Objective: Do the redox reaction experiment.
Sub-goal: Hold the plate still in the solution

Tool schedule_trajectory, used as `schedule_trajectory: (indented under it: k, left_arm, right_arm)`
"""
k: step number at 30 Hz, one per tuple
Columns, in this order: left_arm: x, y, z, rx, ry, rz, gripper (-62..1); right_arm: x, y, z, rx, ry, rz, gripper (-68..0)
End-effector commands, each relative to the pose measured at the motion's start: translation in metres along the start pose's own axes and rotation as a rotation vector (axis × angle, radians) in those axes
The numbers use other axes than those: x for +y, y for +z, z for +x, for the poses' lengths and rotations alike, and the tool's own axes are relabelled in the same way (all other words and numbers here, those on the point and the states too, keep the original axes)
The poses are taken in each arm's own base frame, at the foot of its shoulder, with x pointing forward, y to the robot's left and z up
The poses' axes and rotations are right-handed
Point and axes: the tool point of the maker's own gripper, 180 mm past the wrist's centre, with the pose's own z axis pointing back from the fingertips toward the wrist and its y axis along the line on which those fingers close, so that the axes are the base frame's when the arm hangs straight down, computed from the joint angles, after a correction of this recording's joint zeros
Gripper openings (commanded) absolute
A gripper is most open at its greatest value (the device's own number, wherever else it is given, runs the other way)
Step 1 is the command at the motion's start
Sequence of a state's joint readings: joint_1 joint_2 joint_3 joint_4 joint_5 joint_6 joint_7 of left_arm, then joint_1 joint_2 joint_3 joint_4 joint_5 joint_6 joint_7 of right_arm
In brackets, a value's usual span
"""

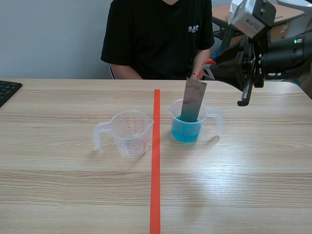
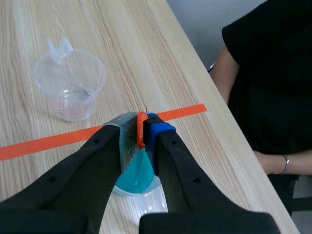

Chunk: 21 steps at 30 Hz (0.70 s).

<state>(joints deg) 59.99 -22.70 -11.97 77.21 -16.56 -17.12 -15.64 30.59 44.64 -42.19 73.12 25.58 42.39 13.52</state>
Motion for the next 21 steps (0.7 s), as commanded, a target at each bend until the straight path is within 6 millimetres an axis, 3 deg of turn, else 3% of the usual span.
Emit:
schedule_trajectory:
  k: [1,13,21]
  left_arm:
    - [-0.003,-0.001,0.005,-0.022,0.005,-0.006,-56.9]
    - [-0.003,-0.001,0.005,-0.022,0.005,-0.006,-56.9]
    - [-0.003,-0.001,0.005,-0.022,0.005,-0.006,-56.9]
  right_arm:
    - [-0.009,0.007,0.021,-0.047,0.028,-0.008,-66.2]
    - [-0.007,0.029,0.056,-0.108,0.052,0.008,-66.2]
    - [-0.017,0.04,0.07,-0.135,0.065,-0.023,-66.2]
